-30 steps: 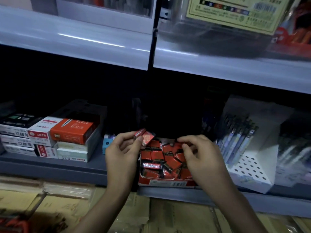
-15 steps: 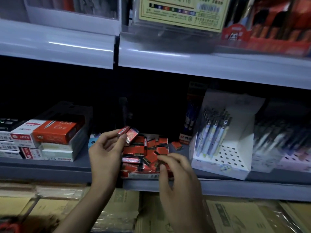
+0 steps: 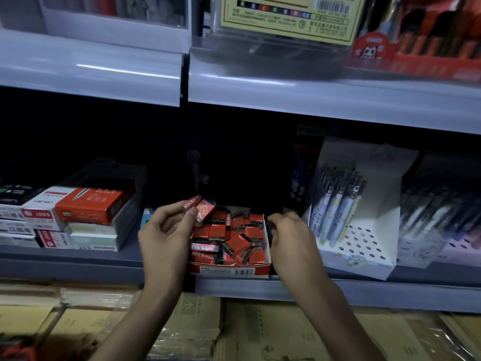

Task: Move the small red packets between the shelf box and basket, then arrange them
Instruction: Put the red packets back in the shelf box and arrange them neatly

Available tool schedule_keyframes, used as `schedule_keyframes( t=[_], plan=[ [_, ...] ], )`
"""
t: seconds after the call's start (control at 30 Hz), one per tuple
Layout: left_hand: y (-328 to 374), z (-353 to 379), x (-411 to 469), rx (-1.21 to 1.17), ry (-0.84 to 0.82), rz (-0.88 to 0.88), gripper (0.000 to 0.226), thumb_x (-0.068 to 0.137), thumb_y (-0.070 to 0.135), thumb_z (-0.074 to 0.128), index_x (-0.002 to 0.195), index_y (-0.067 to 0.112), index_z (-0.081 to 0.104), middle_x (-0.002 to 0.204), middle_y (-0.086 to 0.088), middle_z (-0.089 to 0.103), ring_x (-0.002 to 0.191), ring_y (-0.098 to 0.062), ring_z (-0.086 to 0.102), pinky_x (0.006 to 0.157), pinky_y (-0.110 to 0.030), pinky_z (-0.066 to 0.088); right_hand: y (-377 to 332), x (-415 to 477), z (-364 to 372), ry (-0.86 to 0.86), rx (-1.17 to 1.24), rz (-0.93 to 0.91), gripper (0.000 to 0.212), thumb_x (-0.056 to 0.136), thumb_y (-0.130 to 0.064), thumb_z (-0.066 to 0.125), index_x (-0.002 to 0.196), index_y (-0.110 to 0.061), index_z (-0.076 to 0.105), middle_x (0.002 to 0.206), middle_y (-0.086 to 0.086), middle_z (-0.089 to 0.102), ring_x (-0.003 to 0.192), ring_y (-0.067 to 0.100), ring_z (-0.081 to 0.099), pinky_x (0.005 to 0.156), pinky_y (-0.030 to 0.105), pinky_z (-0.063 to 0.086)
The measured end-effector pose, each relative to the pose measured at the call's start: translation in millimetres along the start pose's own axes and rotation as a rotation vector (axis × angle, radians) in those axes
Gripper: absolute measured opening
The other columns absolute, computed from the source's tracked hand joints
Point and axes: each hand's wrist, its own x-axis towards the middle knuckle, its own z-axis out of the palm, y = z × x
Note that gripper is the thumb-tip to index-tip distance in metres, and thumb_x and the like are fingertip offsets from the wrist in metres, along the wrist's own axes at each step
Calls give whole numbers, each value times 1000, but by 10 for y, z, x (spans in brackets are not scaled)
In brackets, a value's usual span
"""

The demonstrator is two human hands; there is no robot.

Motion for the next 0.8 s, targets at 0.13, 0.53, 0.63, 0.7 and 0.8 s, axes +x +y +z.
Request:
schedule_keyframes(
  t=[0.13, 0.53, 0.63, 0.7, 0.8],
  plan=[
    [-5, -9, 1, -9, 3, 1, 13, 92, 13, 73, 105, 15, 73, 90, -1, 79, 86, -15, 77, 73, -28, 63, -90, 56, -30, -120, -155, 80, 39, 84, 16, 53, 115, -7, 62, 117, 15, 57, 106, 34, 59, 72, 34, 39],
    [10, -32, -3, -9, 46, 27, 11, 93, 11, 73, 103, 14, 73, 90, -2, 79, 87, -14, 76, 75, -25, 62, -136, -158, -158, 136, -223, 93, 30, 93, -2, 55, 117, -17, 63, 98, 3, 66, 80, 21, 60, 64, 27, 40],
    [22, -21, -19, -4, 53, 27, 12, 93, 9, 72, 104, 14, 74, 90, 0, 79, 86, -11, 76, 74, -23, 61, -138, -310, -224, 206, -22, 59, 30, 91, -20, 65, 120, -28, 63, 101, -7, 67, 82, 14, 64, 67, 28, 50],
    [24, -17, -35, 13, 50, 29, 13, 93, 9, 72, 105, 14, 74, 91, -1, 79, 87, -11, 76, 76, -26, 62, -140, -332, -220, 96, 281, 117, 26, 87, -22, 71, 110, -33, 64, 91, -13, 66, 77, 6, 66, 67, 32, 56],
    [27, -22, -64, 31, 50, 26, 14, 93, 9, 73, 106, 13, 75, 91, -1, 80, 88, -11, 77, 77, -27, 63, -136, -331, -187, -6, 586, 220, 27, 85, -15, 73, 105, -32, 66, 76, -11, 65, 65, 6, 66, 62, 35, 56]
  ],
)
